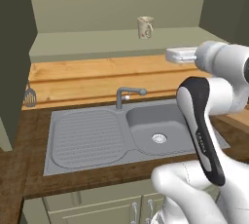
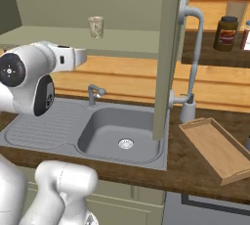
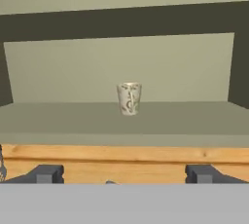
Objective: Pick the kettle from the counter and place it on the tray. Then pick the mug from the cabinet and place it on the tray. Then close the cabinet doors.
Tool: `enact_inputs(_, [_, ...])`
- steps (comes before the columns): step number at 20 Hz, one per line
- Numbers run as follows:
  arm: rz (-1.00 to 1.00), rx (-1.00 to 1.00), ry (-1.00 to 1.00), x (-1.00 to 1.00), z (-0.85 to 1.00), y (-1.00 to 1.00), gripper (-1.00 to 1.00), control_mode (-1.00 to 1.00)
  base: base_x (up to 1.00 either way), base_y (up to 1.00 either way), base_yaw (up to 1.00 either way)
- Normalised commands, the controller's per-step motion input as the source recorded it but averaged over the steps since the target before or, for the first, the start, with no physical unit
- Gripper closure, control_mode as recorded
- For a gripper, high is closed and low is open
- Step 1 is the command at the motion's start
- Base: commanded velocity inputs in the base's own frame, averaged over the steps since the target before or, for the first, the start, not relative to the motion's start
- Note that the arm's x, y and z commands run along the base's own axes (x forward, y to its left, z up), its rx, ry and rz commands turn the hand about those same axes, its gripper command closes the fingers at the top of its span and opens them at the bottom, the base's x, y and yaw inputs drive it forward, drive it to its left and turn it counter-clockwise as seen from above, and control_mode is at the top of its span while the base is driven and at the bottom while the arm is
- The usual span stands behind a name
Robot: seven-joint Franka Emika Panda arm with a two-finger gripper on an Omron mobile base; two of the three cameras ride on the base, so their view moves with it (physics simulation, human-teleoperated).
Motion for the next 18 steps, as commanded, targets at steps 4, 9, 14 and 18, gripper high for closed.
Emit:
enact_inputs(4, [0.00,-0.03,0.00,0.00,0.41,0.04,-1.00,-1.00,0.00,0.00,0.00])
enact_inputs(9, [0.00,-0.04,0.00,0.10,0.32,0.20,-1.00,-1.00,0.00,0.00,0.00])
enact_inputs(14, [0.01,-0.04,-0.03,0.34,0.14,0.19,-1.00,-1.00,0.00,0.00,0.00])
enact_inputs(18, [0.00,0.00,-0.07,0.34,0.10,0.00,-1.00,-1.00,0.00,0.00,0.00])
